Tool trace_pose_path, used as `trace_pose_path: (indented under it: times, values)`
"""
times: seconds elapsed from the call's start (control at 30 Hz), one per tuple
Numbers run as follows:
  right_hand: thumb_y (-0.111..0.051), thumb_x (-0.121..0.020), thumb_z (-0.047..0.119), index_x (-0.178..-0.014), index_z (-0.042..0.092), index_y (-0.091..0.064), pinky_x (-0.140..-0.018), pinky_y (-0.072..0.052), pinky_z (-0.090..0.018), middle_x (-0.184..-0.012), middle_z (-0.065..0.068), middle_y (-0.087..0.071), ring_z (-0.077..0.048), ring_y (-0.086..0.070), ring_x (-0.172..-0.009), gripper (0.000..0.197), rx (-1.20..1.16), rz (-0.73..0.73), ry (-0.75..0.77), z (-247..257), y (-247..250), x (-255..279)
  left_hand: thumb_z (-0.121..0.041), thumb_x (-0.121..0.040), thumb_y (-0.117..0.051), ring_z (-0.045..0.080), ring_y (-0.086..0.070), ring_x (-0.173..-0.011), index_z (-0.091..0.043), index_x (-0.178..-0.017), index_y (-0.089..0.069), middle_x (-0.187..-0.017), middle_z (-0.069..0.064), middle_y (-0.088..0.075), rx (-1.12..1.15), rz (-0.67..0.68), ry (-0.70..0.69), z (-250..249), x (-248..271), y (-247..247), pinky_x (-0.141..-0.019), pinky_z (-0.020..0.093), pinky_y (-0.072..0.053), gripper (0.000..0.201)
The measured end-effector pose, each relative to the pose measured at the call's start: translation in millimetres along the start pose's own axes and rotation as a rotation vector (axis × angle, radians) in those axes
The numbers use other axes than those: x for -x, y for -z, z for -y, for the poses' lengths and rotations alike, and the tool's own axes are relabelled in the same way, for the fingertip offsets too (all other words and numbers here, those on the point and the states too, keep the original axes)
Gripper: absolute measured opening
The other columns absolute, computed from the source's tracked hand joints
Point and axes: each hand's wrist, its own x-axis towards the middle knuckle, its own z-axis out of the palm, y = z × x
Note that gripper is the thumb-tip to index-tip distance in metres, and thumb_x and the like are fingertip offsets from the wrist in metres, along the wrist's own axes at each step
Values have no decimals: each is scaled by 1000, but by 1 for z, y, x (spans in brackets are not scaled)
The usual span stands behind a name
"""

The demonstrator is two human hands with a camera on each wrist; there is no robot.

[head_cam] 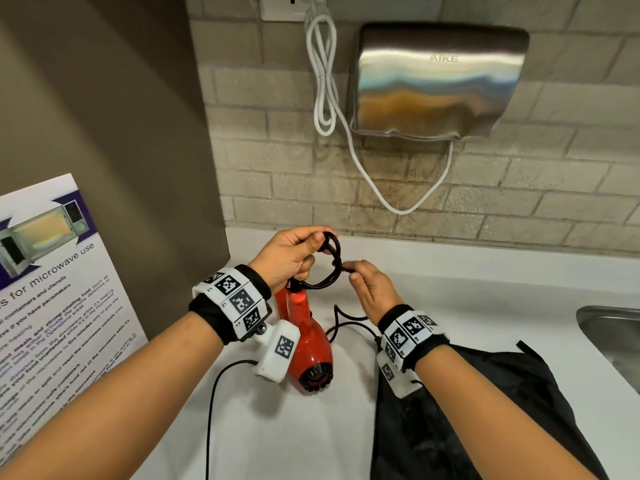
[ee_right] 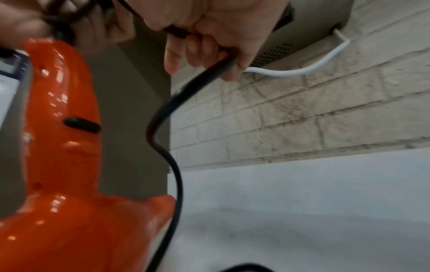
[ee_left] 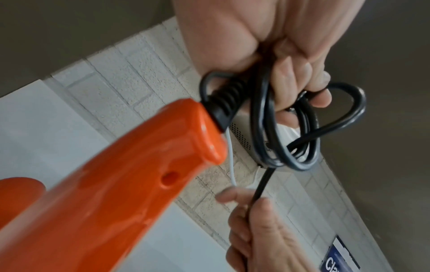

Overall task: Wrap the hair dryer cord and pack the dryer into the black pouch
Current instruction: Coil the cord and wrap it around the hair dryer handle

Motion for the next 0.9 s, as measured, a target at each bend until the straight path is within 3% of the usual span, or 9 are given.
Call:
trace_pose_path:
  times: [0.1,0.17,0.3,0.4,0.47,0.53,0.63,0.73,0.9]
  values:
    - [-39,-95,26,-89,12,-61,-76,-35,-23,-79,-3,-59,-13,-51,-72,27,6,31,-168,-16,4,0,-10,-95,-38,0,-23,-32,-12,-88,-58,-67,2,-47,-37,12,-12,-1,1,-3,-36,13,-19,22]
    - [-39,-96,19,-88,16,-60,-72,-36,-24,-69,4,-53,-7,-46,-64,23,6,66,-248,-16,8,0,-8,-95,-38,0,-23,-32,-13,-85,-58,-68,3,-40,-56,18,-27,0,1,-4,-36,14,-18,23]
    - [-38,-95,6,-122,20,-54,-80,-37,-17,-91,-2,-60,-9,-51,-83,35,-21,135,-226,1,10,-5,-8,-95,-38,0,-23,-32,-14,-86,-57,-70,3,-41,-72,24,-29,0,-1,-4,-37,14,-18,22]
    - [-41,-94,5,-120,13,-57,-86,-34,-2,-118,-6,-58,-8,-49,-105,32,-161,207,-137,17,10,-8,-10,-95,-38,0,-23,-32,-15,-87,-57,-70,3,-42,-80,26,-37,0,-2,-2,-36,13,-19,22]
    - [-44,-93,5,-118,11,-57,-84,-30,6,-118,0,-55,-5,-46,-109,29,-202,256,-107,26,11,-8,-10,-96,-38,0,-24,-33,-16,-88,-58,-71,2,-43,-94,32,-42,1,-2,-2,-36,13,-20,22]
    - [-45,-92,5,-117,13,-55,-87,-32,2,-114,6,-55,-3,-47,-109,28,-247,291,-93,32,9,-9,-11,-96,-38,1,-24,-33,-17,-88,-58,-71,2,-44,-105,41,-49,1,-2,-2,-36,13,-20,22]
    - [-47,-91,3,-106,16,-57,-89,-39,-11,-99,11,-58,3,-54,-95,23,-323,289,-79,35,3,-10,-11,-96,-37,1,-25,-33,-17,-88,-57,-72,2,-45,-112,44,-53,0,-2,-3,-37,13,-20,23]
    - [-47,-90,-1,-97,15,-59,-82,-40,-7,-90,4,-57,14,-53,-81,22,-346,254,-64,32,2,-13,-13,-97,-35,1,-24,-34,-18,-87,-55,-71,-1,-49,-113,60,-60,0,-1,-2,-39,15,-19,23]
    - [-49,-88,-3,-102,6,-65,-82,-40,-11,-93,-9,-56,-17,-53,-92,23,-252,34,-107,24,16,-27,-13,-98,-32,0,-23,-33,-16,-83,-51,-54,-14,-55,-149,108,-56,0,2,-3,-39,14,-19,25]
